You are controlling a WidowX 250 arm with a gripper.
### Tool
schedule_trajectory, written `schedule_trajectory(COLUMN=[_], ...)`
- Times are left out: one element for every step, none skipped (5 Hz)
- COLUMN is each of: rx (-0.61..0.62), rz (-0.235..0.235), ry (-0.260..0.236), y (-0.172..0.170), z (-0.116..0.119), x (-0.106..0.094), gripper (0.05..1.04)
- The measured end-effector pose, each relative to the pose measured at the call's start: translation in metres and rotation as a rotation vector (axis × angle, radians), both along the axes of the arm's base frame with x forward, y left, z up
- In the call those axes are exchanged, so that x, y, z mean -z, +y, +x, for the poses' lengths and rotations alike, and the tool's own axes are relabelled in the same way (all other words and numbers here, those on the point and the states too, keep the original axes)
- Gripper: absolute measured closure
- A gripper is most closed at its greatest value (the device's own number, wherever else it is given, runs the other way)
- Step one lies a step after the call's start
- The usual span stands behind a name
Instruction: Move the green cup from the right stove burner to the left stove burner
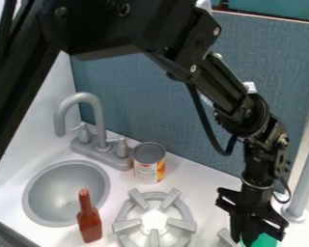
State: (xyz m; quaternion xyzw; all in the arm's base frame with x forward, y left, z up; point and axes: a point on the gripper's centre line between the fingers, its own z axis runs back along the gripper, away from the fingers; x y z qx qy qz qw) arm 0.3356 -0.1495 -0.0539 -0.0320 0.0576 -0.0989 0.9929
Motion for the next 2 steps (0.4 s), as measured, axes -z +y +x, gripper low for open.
schedule_trajectory(rx=[-0.003,-0.099], rz=[-0.006,-0.010], ry=[-0.005,-0.094], y=[0.012,0.051], z=[-0.008,-0.014], x=[-0.022,-0.066], gripper=[0.989,0.993])
